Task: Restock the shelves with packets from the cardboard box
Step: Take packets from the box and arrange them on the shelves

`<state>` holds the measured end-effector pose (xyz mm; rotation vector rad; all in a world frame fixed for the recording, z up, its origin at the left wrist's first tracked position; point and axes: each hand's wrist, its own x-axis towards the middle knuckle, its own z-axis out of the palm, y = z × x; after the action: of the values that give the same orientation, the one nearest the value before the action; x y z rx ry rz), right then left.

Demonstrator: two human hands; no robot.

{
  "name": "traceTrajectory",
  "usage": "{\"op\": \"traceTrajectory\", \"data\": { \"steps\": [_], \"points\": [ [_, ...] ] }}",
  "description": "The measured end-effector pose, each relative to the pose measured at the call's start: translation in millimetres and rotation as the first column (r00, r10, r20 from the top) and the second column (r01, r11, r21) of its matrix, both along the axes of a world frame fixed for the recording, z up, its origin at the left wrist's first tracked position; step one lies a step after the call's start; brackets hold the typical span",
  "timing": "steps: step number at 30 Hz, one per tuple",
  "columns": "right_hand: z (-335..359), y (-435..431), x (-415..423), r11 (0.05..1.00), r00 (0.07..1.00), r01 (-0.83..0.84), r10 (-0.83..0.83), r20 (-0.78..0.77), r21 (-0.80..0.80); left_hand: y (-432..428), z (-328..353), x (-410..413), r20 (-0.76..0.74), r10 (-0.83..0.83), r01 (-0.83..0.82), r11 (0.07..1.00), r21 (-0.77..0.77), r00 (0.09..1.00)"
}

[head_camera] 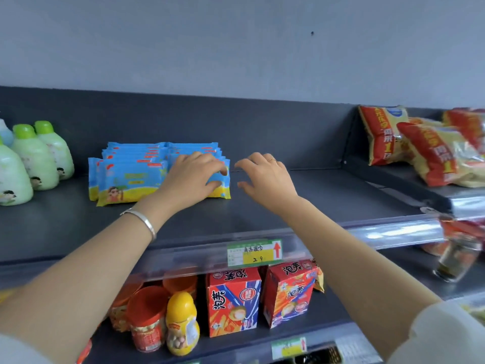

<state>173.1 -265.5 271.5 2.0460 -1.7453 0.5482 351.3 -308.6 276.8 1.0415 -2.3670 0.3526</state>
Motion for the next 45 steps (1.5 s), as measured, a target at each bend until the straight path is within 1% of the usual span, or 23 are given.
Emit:
{"op": "traceTrajectory", "data": {
  "steps": [5,12,15,18,21,24,29,32,36,38,42,45],
  "points": [
    [-14,65,-84,0.99,0.991,0.134,-0.133,0.03,-0.046,40,-7,-93,-0.034,-0.171,0.169,0.984,-0.054,0.985],
    [-59,181,-215,0.951,0.944,0.31,-0.309,0.119,0.007,119,-38,-229,-0.042,-0.37,0.369,0.929,-0.031,0.928],
    [-91,227,-259,0.914,0.909,0.396,-0.404,0.105,0.091,158,-67,-282,-0.017,-0.434,0.434,0.901,0.019,0.901],
    [-131,267,-294,0.879,0.888,0.428,-0.453,0.085,0.21,195,-106,-327,0.03,-0.473,0.466,0.875,0.127,0.88],
    [-174,301,-320,0.845,0.869,0.437,-0.485,0.099,0.309,224,-148,-362,0.094,-0.497,0.459,0.847,0.268,0.863],
    [-216,328,-336,0.781,0.827,0.459,-0.549,0.117,0.423,248,-190,-388,0.174,-0.527,0.435,0.814,0.385,0.832],
    [-280,364,-355,0.617,0.765,0.427,-0.637,0.1,0.661,277,-259,-408,0.261,-0.579,0.365,0.741,0.563,0.773],
    [-314,376,-357,0.527,0.749,0.374,-0.657,0.086,0.763,283,-293,-409,0.304,-0.608,0.294,0.687,0.665,0.734],
    [-351,382,-351,0.467,0.741,0.35,-0.669,0.065,0.812,282,-328,-405,0.353,-0.605,0.201,0.661,0.723,0.714],
    [-365,382,-347,0.441,0.762,0.322,-0.646,0.047,0.838,281,-340,-403,0.37,-0.597,0.167,0.655,0.737,0.711],
    [-385,371,-335,0.394,0.813,0.258,-0.582,0.022,0.882,279,-354,-399,0.392,-0.566,0.135,0.675,0.725,0.725],
    [-396,362,-323,0.373,0.835,0.269,-0.549,-0.022,0.888,274,-360,-393,0.392,-0.549,0.123,0.682,0.721,0.738]
  ]
}}
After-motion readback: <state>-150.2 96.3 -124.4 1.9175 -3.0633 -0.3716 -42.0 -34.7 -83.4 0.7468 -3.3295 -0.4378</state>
